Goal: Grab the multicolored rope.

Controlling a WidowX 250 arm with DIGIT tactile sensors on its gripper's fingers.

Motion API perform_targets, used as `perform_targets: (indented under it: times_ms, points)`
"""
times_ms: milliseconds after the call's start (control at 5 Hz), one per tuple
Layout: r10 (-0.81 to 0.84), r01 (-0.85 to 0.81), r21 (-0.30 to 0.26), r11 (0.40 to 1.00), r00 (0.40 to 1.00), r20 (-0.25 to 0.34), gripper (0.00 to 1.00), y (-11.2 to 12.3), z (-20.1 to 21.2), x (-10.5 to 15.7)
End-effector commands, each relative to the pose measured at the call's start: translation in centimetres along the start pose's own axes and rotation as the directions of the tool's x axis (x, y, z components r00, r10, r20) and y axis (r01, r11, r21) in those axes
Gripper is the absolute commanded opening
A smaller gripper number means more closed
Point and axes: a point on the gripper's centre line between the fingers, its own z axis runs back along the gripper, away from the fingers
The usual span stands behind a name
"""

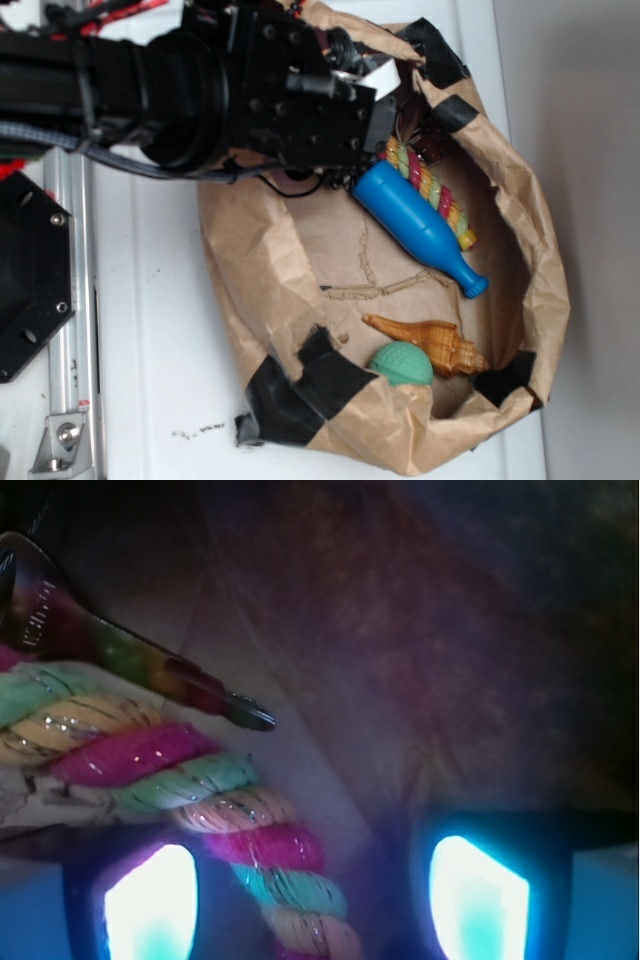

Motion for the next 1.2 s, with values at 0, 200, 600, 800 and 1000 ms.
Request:
perform_targets:
  times_ms: [0, 200, 600, 800, 1000]
  points:
    - [-0.186, 0.194, -0.174, 0.965, 0.981, 0.063, 1.0, -2.4, -0.9, 0.4]
    - [-0.382, 0.414, -0.297, 0.861, 0.91, 0.161, 1.0, -4.2, -1.2, -0.1]
    - [-0.568, 0.657, -0.355, 0.665, 0.753, 0.331, 1.0, -6.8, -0.6, -1.6]
    - [-0.598, 0.684, -0.375, 0.625, 0.729, 0.332, 1.0, -7.1, -0.3, -2.1]
    - [-0.625, 0.693, -0.376, 0.614, 0.719, 0.305, 1.0, -7.9, 0.1, -2.9]
